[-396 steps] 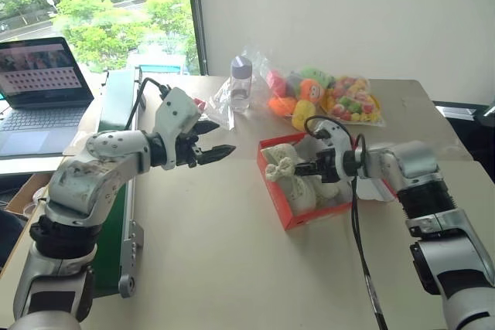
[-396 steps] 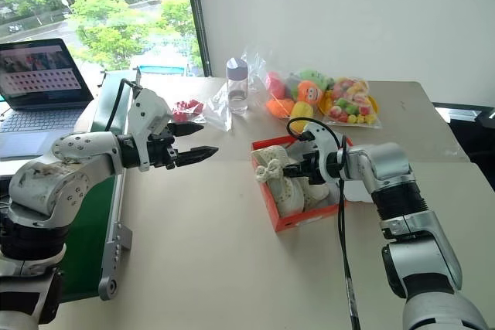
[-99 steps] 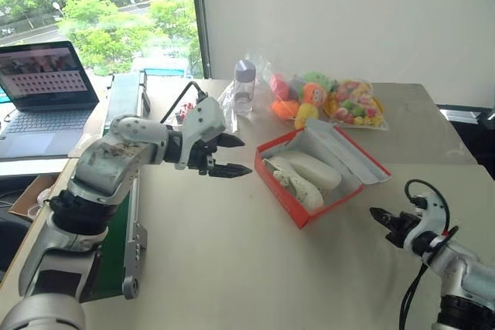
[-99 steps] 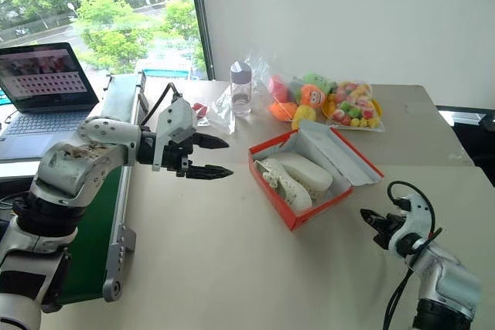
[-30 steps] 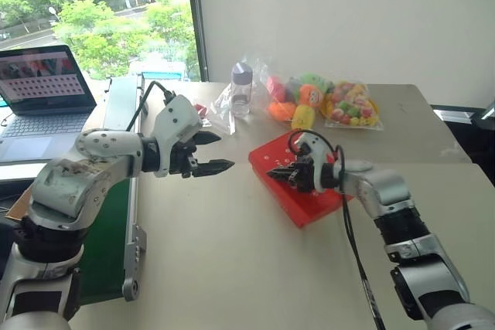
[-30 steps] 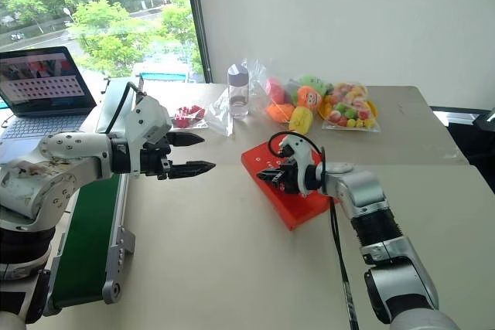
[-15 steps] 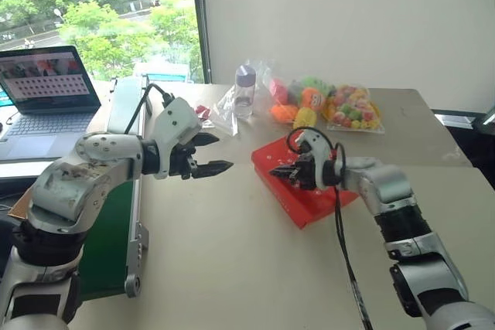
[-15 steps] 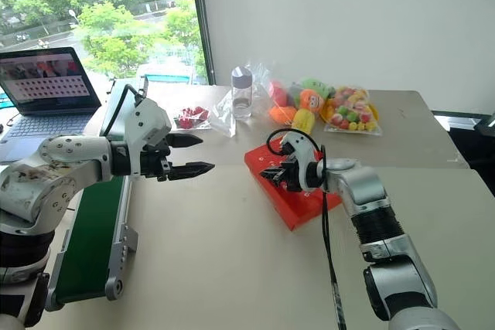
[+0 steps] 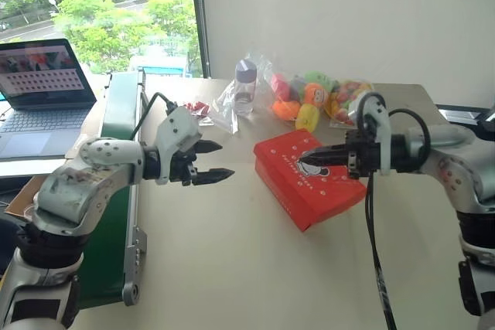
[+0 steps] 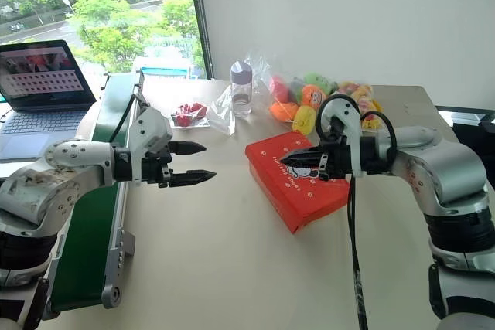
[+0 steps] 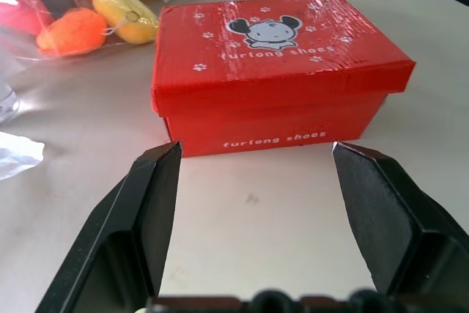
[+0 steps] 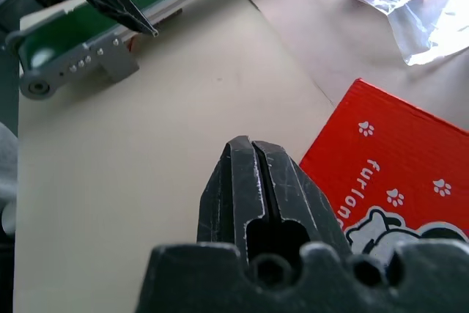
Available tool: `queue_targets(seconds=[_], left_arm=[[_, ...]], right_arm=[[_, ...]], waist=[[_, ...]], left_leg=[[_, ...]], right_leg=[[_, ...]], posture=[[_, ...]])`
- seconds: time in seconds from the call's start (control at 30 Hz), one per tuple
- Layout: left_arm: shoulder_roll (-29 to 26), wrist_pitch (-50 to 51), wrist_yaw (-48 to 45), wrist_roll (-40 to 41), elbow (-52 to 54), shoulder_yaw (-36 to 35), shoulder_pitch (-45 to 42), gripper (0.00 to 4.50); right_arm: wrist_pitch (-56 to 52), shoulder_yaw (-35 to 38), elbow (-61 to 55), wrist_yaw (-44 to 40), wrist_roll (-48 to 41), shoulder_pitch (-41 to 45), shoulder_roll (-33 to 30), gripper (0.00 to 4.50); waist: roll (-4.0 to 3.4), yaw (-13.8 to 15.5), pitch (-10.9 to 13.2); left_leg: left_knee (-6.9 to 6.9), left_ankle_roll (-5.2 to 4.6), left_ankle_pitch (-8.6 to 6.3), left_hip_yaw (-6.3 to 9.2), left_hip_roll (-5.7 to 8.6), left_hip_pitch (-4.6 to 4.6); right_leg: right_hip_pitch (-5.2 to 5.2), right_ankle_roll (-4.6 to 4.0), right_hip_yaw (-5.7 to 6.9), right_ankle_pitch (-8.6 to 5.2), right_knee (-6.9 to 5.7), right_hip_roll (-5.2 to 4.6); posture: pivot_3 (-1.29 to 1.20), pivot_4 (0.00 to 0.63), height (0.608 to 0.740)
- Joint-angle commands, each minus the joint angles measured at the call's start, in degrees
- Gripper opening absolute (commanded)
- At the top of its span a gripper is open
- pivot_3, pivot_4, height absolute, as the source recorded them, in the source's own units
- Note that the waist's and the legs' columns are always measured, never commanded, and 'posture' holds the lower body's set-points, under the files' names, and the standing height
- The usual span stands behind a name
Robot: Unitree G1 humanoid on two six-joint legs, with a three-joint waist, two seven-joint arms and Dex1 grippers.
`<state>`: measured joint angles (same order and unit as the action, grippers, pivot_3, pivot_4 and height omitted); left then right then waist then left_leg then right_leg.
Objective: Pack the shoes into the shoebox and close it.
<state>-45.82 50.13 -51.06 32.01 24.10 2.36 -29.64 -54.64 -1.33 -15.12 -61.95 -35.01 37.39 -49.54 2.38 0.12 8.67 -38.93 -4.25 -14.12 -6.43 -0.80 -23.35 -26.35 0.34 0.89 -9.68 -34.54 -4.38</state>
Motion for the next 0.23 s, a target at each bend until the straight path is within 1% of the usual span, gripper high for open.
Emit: queue_targets(seconds=[0.03,0.23], left_arm=[[-0.8,-0.7,0.7,2.0,3.8,-4.6,2.2,3.5],[0.7,2.4,4.9,4.9,4.9,-9.1,5.0,3.5]], right_arm=[[3.3,2.8,0.9,1.2,0.7,1.2,-0.3,0.04],[5.3,3.2,2.8,2.1,0.5,1.4,0.6,0.04]], waist=[[0.01,0.0,0.0],[0.01,0.4,0.0]], left_leg=[[-0.02,0.0,0.0,0.0,0.0,0.0],[-0.07,0.02,0.02,0.0,-0.01,0.04]], right_leg=[[0.0,-0.01,-0.01,0.0,-0.01,0.0],[0.04,-0.15,-0.01,-0.01,-0.01,-0.01]], posture=[[0.0,0.15,0.74],[0.0,0.15,0.74]])
